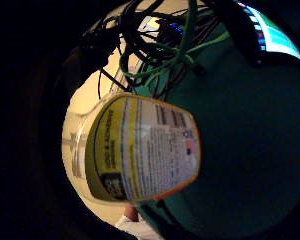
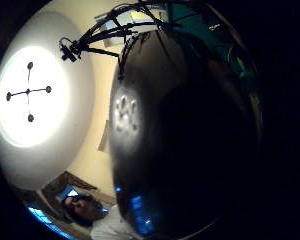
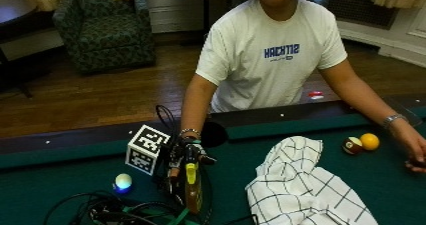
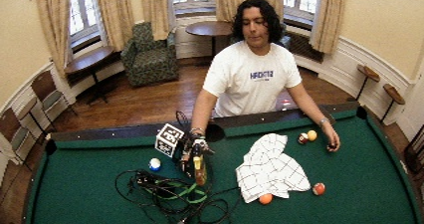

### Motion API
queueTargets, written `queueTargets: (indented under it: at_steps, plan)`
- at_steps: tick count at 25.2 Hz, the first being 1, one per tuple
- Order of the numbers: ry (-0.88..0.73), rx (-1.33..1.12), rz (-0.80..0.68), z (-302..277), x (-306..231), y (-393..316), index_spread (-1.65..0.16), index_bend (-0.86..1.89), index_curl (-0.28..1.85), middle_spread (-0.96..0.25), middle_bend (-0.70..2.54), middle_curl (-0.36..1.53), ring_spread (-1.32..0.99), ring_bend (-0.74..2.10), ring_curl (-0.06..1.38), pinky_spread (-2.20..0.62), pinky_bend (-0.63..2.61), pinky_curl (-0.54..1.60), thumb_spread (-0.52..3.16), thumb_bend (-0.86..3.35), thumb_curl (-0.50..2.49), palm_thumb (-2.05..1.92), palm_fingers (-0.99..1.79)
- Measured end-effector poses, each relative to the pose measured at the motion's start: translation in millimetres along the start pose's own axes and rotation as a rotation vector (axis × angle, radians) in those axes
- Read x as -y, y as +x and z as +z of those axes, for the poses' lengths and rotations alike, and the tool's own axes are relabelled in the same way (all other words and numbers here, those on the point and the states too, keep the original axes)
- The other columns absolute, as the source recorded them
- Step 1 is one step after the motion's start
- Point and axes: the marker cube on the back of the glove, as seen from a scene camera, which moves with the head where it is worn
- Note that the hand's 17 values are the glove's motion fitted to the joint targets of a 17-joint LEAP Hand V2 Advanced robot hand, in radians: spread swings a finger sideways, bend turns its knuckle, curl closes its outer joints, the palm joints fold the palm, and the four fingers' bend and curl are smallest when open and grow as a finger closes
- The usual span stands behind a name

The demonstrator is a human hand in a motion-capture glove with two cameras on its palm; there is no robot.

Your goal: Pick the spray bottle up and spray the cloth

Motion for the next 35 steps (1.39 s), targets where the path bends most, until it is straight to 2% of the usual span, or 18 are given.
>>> queueTargets:
  at_steps: [10,15,19,23,25,28,35]
  plan:
    - [-0.132,0.066,-0.070,22,26,-6,-0.37,0.07,0.20,-0.13,0.32,0.42,-0.16,0.63,0.40,0.06,0.52,0.39,0.94,-0.04,0.42,0.66,0.47]
    - [-0.118,0.071,-0.048,29,33,-4,-0.34,0.07,0.18,-0.11,0.29,0.41,-0.17,0.70,0.40,0.04,0.49,0.38,0.96,-0.03,0.41,0.65,0.54]
    - [-0.099,0.037,-0.021,30,33,-2,-0.31,0.09,0.18,-0.10,0.29,0.40,-0.16,0.77,0.40,0.03,0.45,0.36,0.99,-0.02,0.40,0.65,0.75]
    - [-0.116,0.026,-0.037,29,34,-8,-0.29,0.08,0.18,-0.09,0.24,0.38,-0.16,0.77,0.39,-0.08,0.61,0.38,1.04,0.01,0.41,0.69,1.05]
    - [-0.155,0.047,-0.071,29,32,-13,-0.29,0.12,0.19,-0.13,0.31,0.41,-0.17,0.81,0.41,-0.15,0.60,0.38,1.00,0.04,0.45,0.78,1.28]
    - [-0.228,0.086,-0.151,26,25,-31,-0.28,0.25,0.26,-0.15,0.48,0.48,-0.17,0.77,0.43,-0.19,0.56,0.40,0.92,0.05,0.49,0.84,1.42]
    - [-0.444,0.128,-0.369,10,-4,-125,-0.25,0.34,0.35,-0.16,0.58,0.53,-0.18,0.82,0.47,-0.23,0.56,0.43,0.77,0.03,0.57,0.91,1.43]
